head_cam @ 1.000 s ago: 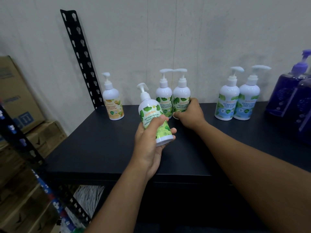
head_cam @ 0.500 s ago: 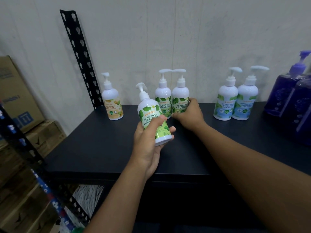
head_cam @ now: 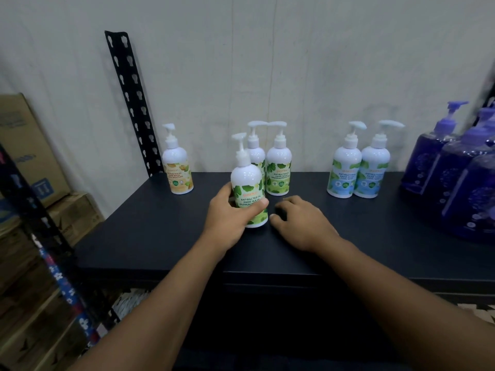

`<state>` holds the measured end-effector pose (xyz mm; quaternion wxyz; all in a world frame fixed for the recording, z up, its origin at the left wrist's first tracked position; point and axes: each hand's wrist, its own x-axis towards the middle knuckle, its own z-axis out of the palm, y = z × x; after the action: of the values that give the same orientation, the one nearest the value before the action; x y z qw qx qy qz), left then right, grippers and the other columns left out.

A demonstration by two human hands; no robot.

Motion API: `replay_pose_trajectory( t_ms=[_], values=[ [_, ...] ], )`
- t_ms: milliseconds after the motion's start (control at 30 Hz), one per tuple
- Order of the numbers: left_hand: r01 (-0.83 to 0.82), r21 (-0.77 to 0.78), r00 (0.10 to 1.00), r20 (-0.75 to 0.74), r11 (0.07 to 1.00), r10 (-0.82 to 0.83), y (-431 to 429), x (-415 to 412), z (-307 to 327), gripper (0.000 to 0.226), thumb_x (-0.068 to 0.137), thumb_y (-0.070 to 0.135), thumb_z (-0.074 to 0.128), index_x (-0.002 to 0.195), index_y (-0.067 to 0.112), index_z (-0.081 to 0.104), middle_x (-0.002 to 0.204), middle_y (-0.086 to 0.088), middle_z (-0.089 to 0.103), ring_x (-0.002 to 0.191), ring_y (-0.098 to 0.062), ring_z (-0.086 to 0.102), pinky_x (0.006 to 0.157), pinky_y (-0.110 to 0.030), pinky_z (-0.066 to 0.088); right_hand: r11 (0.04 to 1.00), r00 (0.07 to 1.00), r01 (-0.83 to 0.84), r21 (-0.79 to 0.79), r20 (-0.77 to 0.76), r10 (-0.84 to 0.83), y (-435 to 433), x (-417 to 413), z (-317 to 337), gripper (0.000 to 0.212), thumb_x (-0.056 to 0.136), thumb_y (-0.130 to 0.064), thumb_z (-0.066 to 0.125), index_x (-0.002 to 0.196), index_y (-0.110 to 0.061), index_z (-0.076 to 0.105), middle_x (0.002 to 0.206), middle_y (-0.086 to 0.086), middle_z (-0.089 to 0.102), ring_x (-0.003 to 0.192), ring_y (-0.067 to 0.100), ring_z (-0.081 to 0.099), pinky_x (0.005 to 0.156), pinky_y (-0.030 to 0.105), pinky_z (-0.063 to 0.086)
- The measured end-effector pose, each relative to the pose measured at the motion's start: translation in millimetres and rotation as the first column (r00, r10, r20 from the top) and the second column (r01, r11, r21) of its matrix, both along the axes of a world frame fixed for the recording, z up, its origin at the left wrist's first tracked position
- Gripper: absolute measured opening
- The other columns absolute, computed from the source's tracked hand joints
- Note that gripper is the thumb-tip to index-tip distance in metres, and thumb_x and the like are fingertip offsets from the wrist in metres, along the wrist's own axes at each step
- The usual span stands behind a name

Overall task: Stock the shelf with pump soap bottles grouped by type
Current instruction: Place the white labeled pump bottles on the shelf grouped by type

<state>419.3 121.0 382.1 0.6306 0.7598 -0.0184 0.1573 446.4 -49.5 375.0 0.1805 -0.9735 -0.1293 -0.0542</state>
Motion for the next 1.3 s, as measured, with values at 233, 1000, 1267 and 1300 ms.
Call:
replay_pose_trajectory(
  t_ms=[233,1000,1267,1300],
  values=[
    [0.000,0.220,0.998,-0.056,0.975,0.013,4.4,0.9,-10.7,0.075,0.065,0.032,0.094,0.128,0.027,0.054,0.125,0.010,0.067,0.112,-0.005,0.065,0.099,-0.034,0.055,1.000,1.000,-0.008,-0.024,0.019,0.008,1.7,-4.5,0.8,0.045,0.104,-0.040,0.038,0.136,-0.016,0.058,0.145,0.006,0.051,0.132,0.024,0.045,0.111,0.038,0.032],
    [-0.212,0.334,0.967,-0.062,0.918,0.246,-6.0,46.5,-7.5,0.058,0.075,0.029,0.090,0.120,0.012,0.057,0.123,-0.002,0.068,0.096,-0.009,0.058,0.081,-0.021,0.041,1.000,0.999,0.000,-0.001,0.033,0.000,0.5,-0.4,-3.8,0.046,0.101,-0.041,0.041,0.136,-0.017,0.058,0.143,0.004,0.053,0.130,0.023,0.048,0.111,0.038,0.034],
    [-0.215,0.365,0.960,-0.090,0.906,0.264,-5.2,34.2,-8.0,0.092,0.067,0.040,0.093,0.141,0.009,0.046,0.144,-0.006,0.054,0.124,-0.021,0.059,0.100,-0.034,0.049,0.990,0.998,0.032,0.138,0.040,-0.038,-4.7,-3.9,-2.8,0.032,0.093,-0.041,0.056,0.112,-0.021,0.071,0.122,0.001,0.058,0.112,0.020,0.056,0.092,0.034,0.046],
    [-0.210,0.381,0.960,-0.096,0.900,0.264,-5.5,26.6,-7.3,0.096,0.068,0.040,0.092,0.144,0.009,0.044,0.146,-0.007,0.051,0.126,-0.023,0.057,0.102,-0.037,0.049,0.987,0.998,0.037,0.158,0.042,-0.044,-6.1,-7.0,-1.8,0.030,0.093,-0.040,0.057,0.109,-0.021,0.072,0.119,0.000,0.058,0.110,0.019,0.057,0.090,0.033,0.046]
  ],
)
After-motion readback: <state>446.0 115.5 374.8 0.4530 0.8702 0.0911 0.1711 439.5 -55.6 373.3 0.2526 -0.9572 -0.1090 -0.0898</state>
